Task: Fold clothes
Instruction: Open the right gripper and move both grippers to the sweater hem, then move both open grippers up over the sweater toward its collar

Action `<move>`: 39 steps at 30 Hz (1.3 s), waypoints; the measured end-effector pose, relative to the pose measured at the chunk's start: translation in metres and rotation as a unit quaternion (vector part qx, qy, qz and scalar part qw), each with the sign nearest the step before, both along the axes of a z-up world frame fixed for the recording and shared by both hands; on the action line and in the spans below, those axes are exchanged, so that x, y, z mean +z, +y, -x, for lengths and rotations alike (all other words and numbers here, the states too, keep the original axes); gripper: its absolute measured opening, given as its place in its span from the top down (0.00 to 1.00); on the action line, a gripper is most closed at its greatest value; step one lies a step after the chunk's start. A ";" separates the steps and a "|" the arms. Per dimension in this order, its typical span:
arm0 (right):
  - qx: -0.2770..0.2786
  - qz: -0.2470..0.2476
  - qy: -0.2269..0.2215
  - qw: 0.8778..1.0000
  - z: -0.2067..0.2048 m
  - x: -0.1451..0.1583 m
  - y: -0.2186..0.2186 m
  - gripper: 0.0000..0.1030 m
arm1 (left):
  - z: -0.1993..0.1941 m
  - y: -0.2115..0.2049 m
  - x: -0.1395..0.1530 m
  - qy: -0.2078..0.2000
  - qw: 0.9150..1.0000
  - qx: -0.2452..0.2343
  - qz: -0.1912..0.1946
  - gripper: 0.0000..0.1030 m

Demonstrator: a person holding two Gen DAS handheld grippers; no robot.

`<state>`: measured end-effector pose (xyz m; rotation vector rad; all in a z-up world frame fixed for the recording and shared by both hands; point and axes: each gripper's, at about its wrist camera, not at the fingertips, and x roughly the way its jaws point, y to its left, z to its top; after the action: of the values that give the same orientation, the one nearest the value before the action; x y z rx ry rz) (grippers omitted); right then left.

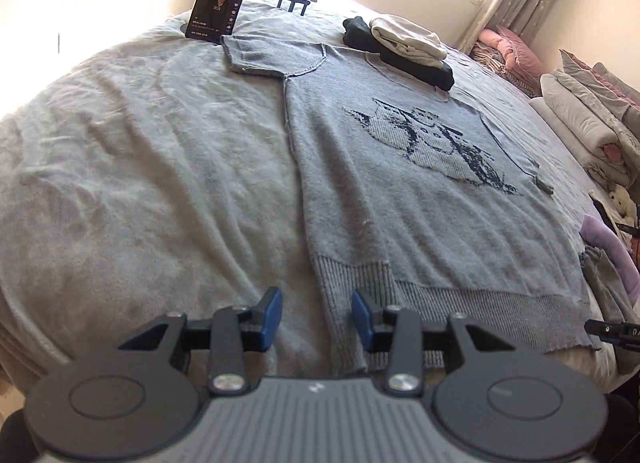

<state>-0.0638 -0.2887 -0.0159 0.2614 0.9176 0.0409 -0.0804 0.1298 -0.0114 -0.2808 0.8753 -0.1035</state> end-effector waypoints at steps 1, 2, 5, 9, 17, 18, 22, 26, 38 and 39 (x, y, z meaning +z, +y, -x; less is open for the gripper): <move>0.003 0.005 -0.002 1.000 0.000 -0.001 0.002 0.71 | -0.001 -0.004 -0.001 0.002 1.000 -0.010 0.002 0.77; 0.007 0.006 -0.002 1.000 -0.001 -0.002 0.003 0.79 | 0.000 -0.007 -0.002 0.000 1.000 -0.016 0.004 0.91; 0.004 0.011 -0.008 1.000 0.004 0.003 0.005 0.95 | 0.010 -0.003 0.003 -0.020 0.999 0.033 0.006 0.96; -0.002 0.043 -0.018 0.999 0.018 0.015 0.004 0.96 | 0.030 0.010 0.014 -0.036 0.997 0.073 -0.019 0.97; 0.010 0.060 0.007 0.998 0.008 0.005 0.012 0.91 | 0.025 0.008 0.008 -0.029 0.998 0.043 -0.046 0.91; 0.014 0.061 0.003 0.998 0.009 0.008 0.013 0.85 | 0.025 0.009 0.013 -0.039 0.997 0.044 -0.046 0.90; 0.014 0.071 -0.024 0.997 0.007 0.021 0.018 0.66 | 0.013 0.008 0.029 -0.087 0.993 0.046 -0.061 0.71; 0.024 0.097 -0.052 0.994 -0.009 0.027 0.031 0.59 | -0.025 0.009 0.030 -0.093 0.993 0.038 -0.068 0.68; -0.046 0.045 -0.083 0.994 -0.079 0.010 -0.009 0.59 | -0.101 0.024 -0.005 -0.059 0.997 0.041 -0.033 0.96; -0.056 0.035 -0.085 0.994 -0.083 0.007 -0.015 0.59 | -0.100 0.023 -0.007 -0.063 0.997 0.034 -0.028 0.96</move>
<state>0.0189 -0.3037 -0.0089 0.2394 0.7329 -0.0715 0.0198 0.1532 -0.0180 -0.2486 0.7412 -0.0322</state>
